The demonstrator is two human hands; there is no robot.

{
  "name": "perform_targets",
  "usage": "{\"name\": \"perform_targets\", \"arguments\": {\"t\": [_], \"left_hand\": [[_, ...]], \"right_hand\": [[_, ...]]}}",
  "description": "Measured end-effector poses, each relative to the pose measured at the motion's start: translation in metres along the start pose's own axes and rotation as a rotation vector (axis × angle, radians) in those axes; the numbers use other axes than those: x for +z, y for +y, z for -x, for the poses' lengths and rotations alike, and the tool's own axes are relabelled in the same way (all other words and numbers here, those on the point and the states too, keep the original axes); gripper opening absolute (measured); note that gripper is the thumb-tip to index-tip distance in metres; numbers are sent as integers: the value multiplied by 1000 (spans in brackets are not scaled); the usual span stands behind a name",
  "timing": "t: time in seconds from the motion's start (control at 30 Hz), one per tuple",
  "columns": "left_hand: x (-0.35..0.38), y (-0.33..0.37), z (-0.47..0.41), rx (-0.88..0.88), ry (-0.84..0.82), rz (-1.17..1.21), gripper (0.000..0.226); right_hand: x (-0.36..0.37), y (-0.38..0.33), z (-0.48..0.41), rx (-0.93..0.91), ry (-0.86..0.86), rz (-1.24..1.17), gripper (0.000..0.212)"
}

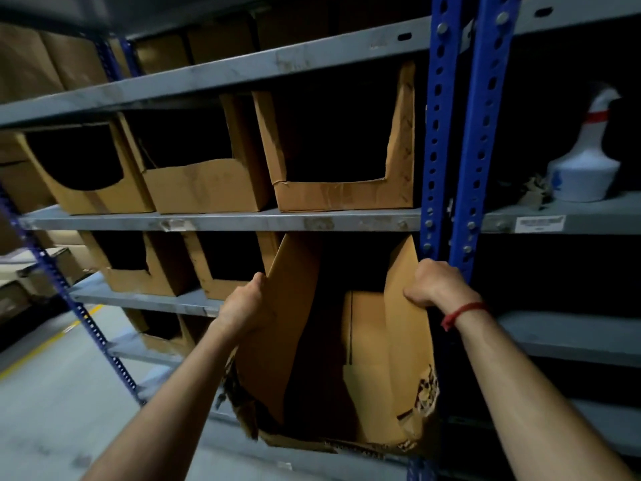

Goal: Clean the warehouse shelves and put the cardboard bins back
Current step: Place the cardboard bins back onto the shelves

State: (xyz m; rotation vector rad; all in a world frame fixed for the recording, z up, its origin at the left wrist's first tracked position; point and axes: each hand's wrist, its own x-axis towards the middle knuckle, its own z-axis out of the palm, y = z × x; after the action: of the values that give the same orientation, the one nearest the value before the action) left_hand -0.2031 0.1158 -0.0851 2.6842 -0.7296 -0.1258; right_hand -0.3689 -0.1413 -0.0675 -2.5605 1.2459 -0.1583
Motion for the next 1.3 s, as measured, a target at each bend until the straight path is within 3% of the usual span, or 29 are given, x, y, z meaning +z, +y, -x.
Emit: {"name": "perform_targets", "arguments": {"t": [0.3, 0.6, 0.8, 0.9, 1.07, 1.3], "left_hand": [[29, -12, 85, -78, -29, 9, 76], [46, -19, 163, -132, -17, 80, 79], [62, -37, 220, -128, -10, 53, 81], [71, -56, 254, -141, -23, 163, 83], [93, -90, 316, -267, -22, 357, 78], [120, -128, 357, -432, 78, 449, 75]], "right_hand": [[19, 39, 64, -89, -147, -71, 36], [39, 84, 138, -203, -134, -183, 16], [51, 96, 193, -206, -127, -154, 25], [61, 102, 230, -242, -112, -128, 37], [73, 95, 275, -369, -111, -6, 50], [101, 51, 269, -549, -126, -13, 45]]}}
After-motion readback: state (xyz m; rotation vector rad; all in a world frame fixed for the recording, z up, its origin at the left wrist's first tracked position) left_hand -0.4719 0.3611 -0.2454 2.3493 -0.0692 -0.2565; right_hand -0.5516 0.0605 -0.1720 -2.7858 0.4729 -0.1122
